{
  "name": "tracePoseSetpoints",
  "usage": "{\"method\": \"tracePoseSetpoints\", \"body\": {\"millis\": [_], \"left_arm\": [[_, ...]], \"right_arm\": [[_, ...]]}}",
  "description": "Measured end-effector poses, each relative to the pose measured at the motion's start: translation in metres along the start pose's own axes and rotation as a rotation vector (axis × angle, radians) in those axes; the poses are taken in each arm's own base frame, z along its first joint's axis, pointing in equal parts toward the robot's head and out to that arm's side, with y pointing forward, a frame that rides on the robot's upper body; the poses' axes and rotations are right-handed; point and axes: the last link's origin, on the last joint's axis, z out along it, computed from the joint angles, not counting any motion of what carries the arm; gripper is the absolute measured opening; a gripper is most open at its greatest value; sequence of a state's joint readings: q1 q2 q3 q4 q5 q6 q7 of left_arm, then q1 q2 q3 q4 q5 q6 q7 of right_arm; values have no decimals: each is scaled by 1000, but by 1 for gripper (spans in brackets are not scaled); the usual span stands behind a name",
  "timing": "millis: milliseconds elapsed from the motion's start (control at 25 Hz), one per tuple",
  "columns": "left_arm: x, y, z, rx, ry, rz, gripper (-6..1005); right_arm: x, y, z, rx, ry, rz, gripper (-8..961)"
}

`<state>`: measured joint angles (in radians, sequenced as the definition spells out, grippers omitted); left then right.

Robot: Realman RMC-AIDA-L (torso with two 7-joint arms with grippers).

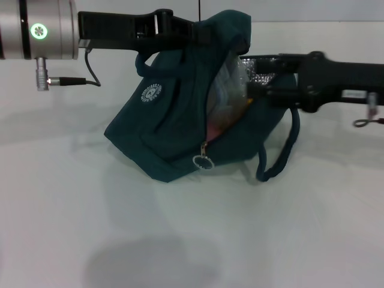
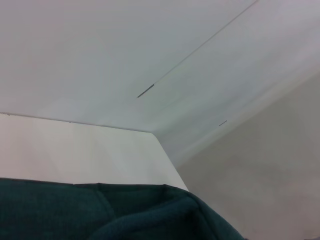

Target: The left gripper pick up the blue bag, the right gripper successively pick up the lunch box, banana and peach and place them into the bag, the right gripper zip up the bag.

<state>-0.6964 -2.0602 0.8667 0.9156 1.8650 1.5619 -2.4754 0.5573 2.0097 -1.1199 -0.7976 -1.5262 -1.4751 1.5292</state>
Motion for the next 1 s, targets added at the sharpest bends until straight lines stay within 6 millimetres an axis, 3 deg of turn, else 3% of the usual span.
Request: {"method": "tracePoseSetpoints", "body": {"millis": [160,400,520,800,1000], "left_arm": [[0,0,-1,2,1,4,67],[1,-1,-2,5,1,5,68],[0,-1,-2,5,1,4,68],[2,-2,-2,12,9,4,69],[2,-2,-3,13,10,2,69]], "right_arm": [[7,-4,-30,57,-42,38,600],[31,-8,-67,170,5,79,590],[47,-13,-76,230,87,95,590],[82,-21,-52,294,278,101,589],[84,-35,-20,313,346,71,589]]}}
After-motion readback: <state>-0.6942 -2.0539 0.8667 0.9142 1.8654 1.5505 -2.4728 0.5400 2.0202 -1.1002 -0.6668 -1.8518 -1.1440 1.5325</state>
